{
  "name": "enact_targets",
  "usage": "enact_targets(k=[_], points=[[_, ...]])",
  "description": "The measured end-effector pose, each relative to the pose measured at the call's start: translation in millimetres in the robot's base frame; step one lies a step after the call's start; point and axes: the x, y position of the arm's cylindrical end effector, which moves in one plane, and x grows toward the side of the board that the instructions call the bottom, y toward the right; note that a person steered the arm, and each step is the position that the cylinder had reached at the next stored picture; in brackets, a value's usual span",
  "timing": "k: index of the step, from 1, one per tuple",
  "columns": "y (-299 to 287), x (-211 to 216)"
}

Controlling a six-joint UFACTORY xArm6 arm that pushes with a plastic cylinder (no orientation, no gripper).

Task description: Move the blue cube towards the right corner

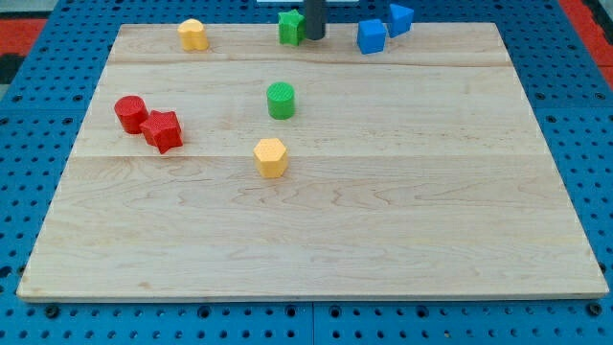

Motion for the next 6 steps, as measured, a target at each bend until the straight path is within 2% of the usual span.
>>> enact_targets(k=[2,5,6], points=[[95.5,14.4],[-0.4,14.5],[1.8,31.7]])
